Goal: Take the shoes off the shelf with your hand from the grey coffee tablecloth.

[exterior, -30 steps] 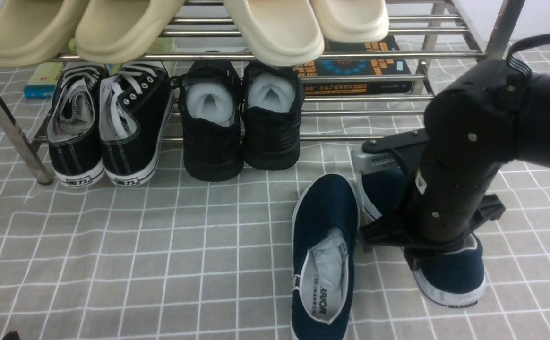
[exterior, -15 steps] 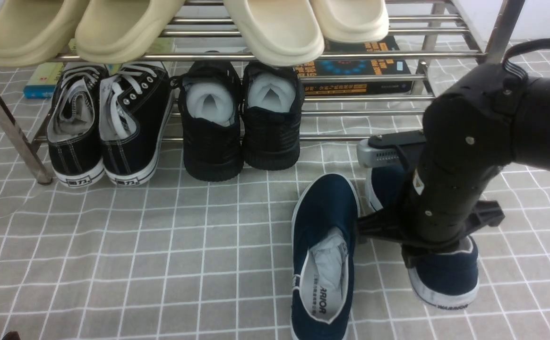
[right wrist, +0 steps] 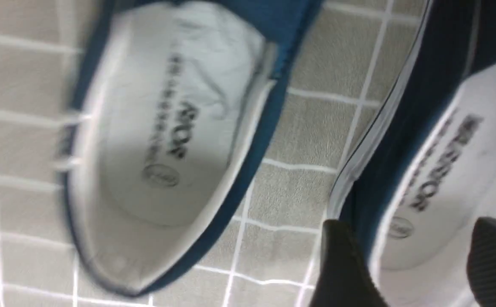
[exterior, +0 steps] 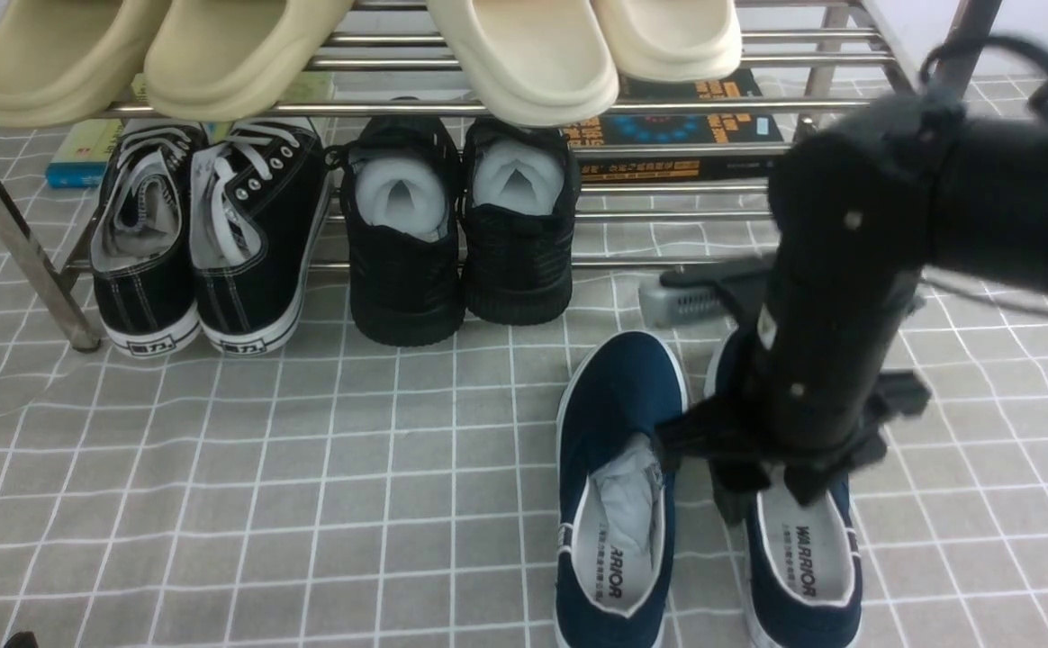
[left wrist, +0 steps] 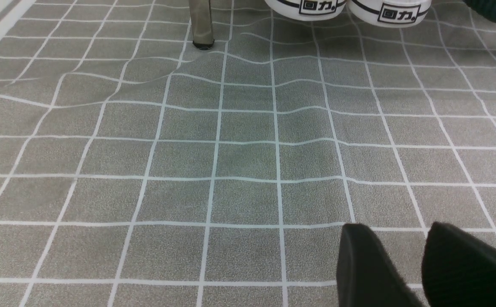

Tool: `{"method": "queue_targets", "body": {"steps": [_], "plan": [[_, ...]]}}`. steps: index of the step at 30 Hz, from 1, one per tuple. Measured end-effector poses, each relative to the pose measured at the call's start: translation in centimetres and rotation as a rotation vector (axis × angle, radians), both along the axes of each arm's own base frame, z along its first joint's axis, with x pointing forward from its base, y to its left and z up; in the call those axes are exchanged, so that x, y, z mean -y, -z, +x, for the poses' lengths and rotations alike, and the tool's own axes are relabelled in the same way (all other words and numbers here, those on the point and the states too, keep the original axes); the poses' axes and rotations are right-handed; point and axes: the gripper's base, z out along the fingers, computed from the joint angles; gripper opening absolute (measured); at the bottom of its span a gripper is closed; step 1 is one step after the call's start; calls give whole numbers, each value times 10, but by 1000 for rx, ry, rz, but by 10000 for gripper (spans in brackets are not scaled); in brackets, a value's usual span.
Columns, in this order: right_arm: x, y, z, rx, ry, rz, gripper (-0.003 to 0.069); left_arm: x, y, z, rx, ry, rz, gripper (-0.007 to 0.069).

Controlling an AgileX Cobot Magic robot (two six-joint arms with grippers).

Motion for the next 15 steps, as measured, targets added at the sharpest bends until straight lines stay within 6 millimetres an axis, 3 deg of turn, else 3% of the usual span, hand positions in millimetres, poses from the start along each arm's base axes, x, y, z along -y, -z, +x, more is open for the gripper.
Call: {"method": "queue_targets", "body": {"steps": [4, 7, 9, 12, 15], "plan": [[14, -41, -12, 130, -91, 24, 246, 0, 0, 0, 0, 0, 0, 240], [33, -76, -35, 226, -129, 66, 75, 0, 0, 0, 0, 0, 0, 240], [48, -96, -56, 287, -135, 103, -1, 0, 0, 0, 0, 0, 0, 240], [76, -112, -91, 359, -153, 142, -15, 0, 0, 0, 0, 0, 0, 240], [97, -109, -119, 502, -204, 207, -15, 0, 0, 0, 0, 0, 0, 240]]}}
